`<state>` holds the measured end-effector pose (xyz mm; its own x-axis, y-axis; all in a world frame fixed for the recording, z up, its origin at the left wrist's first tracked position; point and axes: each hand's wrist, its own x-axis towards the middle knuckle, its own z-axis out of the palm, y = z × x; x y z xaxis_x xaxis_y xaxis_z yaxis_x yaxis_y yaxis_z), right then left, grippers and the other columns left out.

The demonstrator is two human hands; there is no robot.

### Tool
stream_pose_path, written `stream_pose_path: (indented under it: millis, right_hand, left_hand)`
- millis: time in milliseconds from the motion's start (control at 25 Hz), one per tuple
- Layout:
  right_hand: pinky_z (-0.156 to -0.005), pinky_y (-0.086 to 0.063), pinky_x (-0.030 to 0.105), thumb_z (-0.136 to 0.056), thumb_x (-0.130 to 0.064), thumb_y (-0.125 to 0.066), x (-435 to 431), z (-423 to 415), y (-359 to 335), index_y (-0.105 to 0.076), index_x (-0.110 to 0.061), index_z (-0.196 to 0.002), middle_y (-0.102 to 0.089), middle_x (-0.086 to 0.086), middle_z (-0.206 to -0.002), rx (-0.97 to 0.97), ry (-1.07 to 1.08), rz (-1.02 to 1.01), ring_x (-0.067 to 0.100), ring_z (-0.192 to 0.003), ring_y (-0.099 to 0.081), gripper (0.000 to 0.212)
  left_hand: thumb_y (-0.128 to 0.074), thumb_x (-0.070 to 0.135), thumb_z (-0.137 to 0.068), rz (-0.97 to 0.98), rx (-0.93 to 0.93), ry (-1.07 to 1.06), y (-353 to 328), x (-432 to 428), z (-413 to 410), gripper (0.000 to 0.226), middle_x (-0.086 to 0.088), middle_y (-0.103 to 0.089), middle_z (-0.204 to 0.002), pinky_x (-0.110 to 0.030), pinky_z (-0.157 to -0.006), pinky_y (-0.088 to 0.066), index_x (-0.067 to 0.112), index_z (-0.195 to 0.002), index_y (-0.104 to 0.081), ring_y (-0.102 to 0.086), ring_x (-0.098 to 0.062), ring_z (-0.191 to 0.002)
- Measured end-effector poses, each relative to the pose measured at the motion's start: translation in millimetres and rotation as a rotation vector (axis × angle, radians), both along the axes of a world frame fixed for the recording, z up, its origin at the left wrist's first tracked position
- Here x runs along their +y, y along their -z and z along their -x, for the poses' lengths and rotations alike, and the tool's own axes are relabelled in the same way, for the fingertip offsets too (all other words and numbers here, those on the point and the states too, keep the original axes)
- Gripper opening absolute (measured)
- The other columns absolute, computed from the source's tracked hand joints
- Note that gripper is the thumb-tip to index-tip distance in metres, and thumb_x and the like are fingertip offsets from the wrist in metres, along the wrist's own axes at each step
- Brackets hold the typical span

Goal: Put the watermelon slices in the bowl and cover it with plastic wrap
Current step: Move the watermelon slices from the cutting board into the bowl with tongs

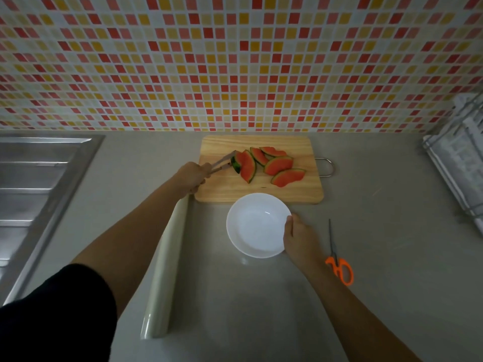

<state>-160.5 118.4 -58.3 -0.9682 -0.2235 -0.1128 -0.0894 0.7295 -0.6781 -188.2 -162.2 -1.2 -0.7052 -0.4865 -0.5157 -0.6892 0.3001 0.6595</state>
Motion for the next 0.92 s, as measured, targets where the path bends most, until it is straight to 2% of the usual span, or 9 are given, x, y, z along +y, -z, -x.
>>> stream_pose_path:
  millis: [200,440,600,760,840,920]
  right_hand:
    - [-0.064,-0.038,0.030,-0.099,-0.025,-0.028,-1,-1,-1,-0.056,-0.001,-0.105,-0.067,0.017,-0.085,-0.013,0.012,-0.001,0.032,-0.081,-0.061,0.037]
    - [-0.067,-0.046,0.036,-0.099,-0.024,-0.029,0,-2,-6,-0.055,-0.002,-0.107,-0.066,0.018,-0.085,-0.013,0.001,0.008,0.033,-0.081,-0.062,0.035]
    - [-0.066,-0.043,0.033,-0.099,-0.024,-0.029,1,-3,-6,-0.056,-0.002,-0.104,-0.066,0.016,-0.085,-0.021,0.003,0.019,0.032,-0.081,-0.062,0.035]
    - [-0.068,-0.042,0.032,-0.100,-0.026,-0.028,2,-2,-7,-0.055,-0.004,-0.107,-0.065,0.015,-0.089,-0.035,-0.008,0.024,0.031,-0.084,-0.061,0.035]
    - [-0.068,-0.044,0.033,-0.100,-0.026,-0.027,1,-1,-10,-0.054,-0.004,-0.108,-0.065,0.015,-0.089,-0.040,-0.015,0.019,0.030,-0.083,-0.060,0.036]
    - [-0.067,-0.043,0.033,-0.100,-0.026,-0.027,1,-2,-12,-0.054,-0.004,-0.108,-0.065,0.014,-0.089,-0.043,-0.024,0.012,0.028,-0.081,-0.058,0.037]
  left_hand:
    - [-0.047,0.035,-0.089,-0.035,0.113,-0.062,2,-6,1,0.039,-0.004,-0.050,-0.069,-0.023,-0.048,-0.032,0.002,-0.097,-0.067,-0.040,-0.017,-0.052]
    - [-0.053,0.037,-0.084,0.024,0.069,-0.025,2,5,5,0.029,-0.002,-0.053,-0.065,-0.022,-0.045,-0.034,0.012,-0.072,-0.062,-0.041,-0.015,-0.049]
    - [-0.060,0.028,-0.085,-0.060,0.076,-0.096,7,10,5,0.022,-0.003,-0.052,-0.068,-0.023,-0.042,-0.029,0.006,-0.086,-0.064,-0.035,-0.015,-0.047]
    - [-0.059,0.021,-0.088,-0.063,0.149,-0.141,1,15,-3,0.018,-0.005,-0.051,-0.068,-0.023,-0.046,-0.030,0.003,-0.085,-0.064,-0.037,-0.015,-0.051]
    - [-0.059,0.020,-0.087,-0.075,0.219,-0.074,-13,14,-15,0.019,-0.005,-0.049,-0.065,-0.025,-0.048,-0.029,0.004,-0.079,-0.065,-0.036,-0.015,-0.052]
    - [-0.058,0.019,-0.086,-0.168,0.224,0.098,-29,8,-34,0.021,-0.003,-0.044,-0.059,-0.025,-0.049,-0.027,0.007,-0.071,-0.065,-0.033,-0.014,-0.051]
